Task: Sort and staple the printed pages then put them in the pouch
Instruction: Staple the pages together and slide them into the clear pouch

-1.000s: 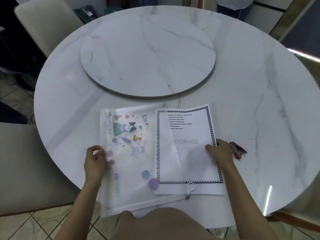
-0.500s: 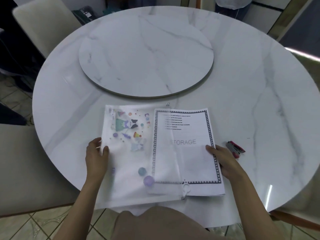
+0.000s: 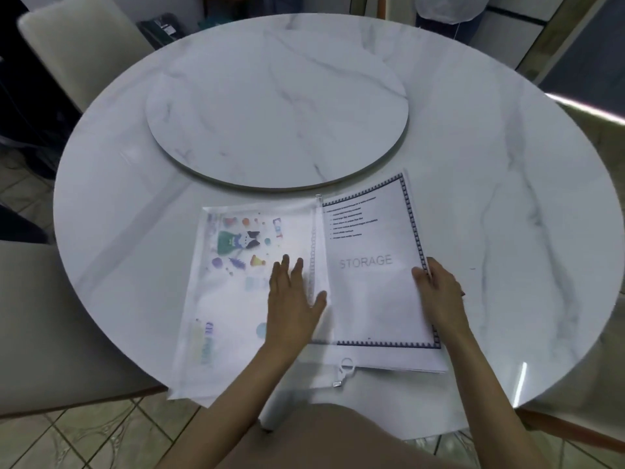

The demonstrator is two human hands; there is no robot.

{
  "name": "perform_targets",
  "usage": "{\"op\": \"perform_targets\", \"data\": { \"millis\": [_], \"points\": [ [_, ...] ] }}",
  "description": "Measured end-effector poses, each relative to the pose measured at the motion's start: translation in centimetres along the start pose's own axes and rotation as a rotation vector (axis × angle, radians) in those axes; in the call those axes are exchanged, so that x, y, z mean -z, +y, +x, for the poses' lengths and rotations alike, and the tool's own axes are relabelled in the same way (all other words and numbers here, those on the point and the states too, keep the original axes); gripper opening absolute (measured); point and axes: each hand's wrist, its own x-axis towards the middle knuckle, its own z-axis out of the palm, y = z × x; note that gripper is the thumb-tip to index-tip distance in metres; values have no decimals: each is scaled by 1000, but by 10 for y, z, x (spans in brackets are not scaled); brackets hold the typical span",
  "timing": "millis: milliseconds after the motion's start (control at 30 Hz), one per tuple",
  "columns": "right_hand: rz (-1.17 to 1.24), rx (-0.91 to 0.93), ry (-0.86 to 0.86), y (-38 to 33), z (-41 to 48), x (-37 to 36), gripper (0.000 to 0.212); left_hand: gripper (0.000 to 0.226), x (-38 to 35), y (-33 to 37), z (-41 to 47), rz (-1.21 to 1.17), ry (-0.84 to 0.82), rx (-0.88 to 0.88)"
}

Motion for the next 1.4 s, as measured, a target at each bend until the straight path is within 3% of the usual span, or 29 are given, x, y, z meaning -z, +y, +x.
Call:
{"op": "perform_targets", "data": {
  "millis": [133, 200, 233, 500, 567, 633, 733, 867, 1100, 1267, 1400],
  "points": [
    [-34, 2, 176, 8, 2, 26, 30, 91, -24, 7, 3, 162, -98, 69],
    [-29, 21, 259, 14, 3, 40, 19, 95, -31, 5, 2, 196, -112, 106],
    [-10, 20, 295, 16, 2, 46, 13, 95, -33, 4, 1, 212, -114, 121],
    [193, -102, 560, 37, 1, 57, 23, 85, -34, 9, 1, 271, -164, 173],
    [264, -137, 589, 39, 2, 55, 15, 80, -35, 9, 0, 250, -180, 160],
    [333, -171, 592, 41, 2, 51, 10, 74, -35, 9, -1, 245, -193, 139],
    [385, -213, 569, 45, 2, 44, 21, 66, -35, 9, -4, 237, -210, 128],
    [389, -247, 532, 48, -1, 33, 22, 77, -34, 7, -6, 251, -236, 118],
    [346, -261, 482, 50, -7, 14, 22, 75, -32, 6, -7, 278, -262, 82],
    [313, -255, 470, 47, -11, 6, 23, 58, -31, 5, -8, 281, -251, 68],
    [287, -255, 424, 44, -14, -2, 24, 68, -32, 6, -8, 264, -256, 79]
  ]
}}
